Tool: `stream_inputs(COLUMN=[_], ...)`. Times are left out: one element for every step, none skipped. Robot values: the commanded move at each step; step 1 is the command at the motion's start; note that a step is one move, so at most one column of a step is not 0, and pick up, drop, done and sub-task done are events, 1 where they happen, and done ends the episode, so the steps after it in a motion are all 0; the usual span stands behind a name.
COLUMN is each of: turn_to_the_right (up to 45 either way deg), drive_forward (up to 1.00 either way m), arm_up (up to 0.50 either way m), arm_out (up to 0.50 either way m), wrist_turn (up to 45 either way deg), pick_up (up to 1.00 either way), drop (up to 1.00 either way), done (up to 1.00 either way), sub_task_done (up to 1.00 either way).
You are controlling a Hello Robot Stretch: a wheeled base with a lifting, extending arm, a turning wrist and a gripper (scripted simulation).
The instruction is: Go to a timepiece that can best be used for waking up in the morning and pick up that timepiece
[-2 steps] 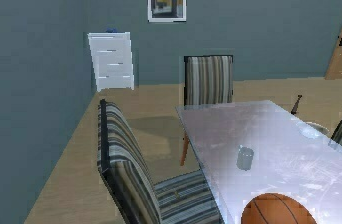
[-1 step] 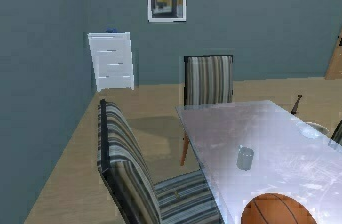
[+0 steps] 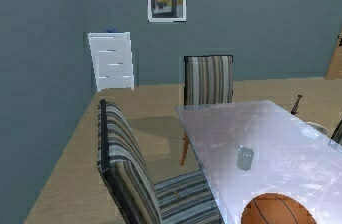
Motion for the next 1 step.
stream_inputs(turn_to_the_right=[0.0], drive_forward=[0.0], arm_up=[0.0], arm_out=[0.0], wrist_turn=[0.0], pick_up=[0.0], drop=[0.0], done=[1.0], sub_task_done=[0.0])
